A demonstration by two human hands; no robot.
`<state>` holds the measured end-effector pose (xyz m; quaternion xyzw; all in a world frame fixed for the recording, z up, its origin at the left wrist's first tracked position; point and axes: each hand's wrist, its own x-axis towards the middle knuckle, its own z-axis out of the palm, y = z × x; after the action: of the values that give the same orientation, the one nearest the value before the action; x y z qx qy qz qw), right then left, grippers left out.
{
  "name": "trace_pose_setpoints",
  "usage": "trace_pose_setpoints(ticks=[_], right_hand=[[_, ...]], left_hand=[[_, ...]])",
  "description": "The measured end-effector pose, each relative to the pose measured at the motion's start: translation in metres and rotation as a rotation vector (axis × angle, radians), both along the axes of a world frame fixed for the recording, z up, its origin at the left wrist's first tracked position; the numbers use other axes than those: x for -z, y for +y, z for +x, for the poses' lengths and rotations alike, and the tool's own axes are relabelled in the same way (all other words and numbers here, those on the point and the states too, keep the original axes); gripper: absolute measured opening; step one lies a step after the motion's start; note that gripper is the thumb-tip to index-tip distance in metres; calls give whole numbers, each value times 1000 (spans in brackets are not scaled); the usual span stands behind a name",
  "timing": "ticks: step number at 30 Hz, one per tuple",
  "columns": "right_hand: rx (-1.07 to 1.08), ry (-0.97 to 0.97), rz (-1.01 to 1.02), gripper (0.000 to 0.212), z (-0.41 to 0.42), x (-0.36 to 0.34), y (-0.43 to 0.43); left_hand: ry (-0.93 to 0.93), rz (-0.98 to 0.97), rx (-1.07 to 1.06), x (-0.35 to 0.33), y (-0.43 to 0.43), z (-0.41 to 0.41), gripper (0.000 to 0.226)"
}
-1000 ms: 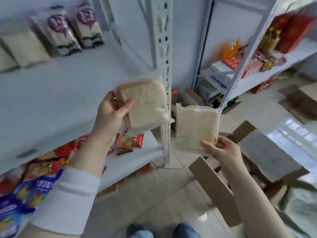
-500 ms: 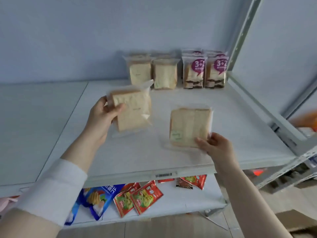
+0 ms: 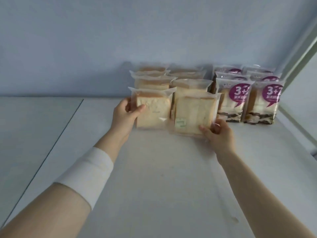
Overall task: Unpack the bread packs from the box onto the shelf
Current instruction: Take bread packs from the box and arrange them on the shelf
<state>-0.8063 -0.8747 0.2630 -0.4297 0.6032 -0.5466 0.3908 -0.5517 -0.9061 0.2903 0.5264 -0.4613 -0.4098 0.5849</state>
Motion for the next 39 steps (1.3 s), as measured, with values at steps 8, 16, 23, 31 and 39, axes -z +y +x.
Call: trace_pose_setpoints(ticks=[8,16,23,31,39], right_hand=[[171,271,-87,39,9,9,-30],[167,632,36,64,5,-14,31],[238,1208,271,59,-29,-18,170],[537,1221,525,49,-149,-13,352],[570,1133,1023,50,-278,82,562]], left_hand=[[-277,-51,-140,11,-30,-5,38],[-644,-176,-322,-11,28,-13,67],[-1356,-488,364,-14,133,-113,54],[-1425,-694,782,-7,264,-297,38],[-1505,-881,1137,86,441,-491,30]])
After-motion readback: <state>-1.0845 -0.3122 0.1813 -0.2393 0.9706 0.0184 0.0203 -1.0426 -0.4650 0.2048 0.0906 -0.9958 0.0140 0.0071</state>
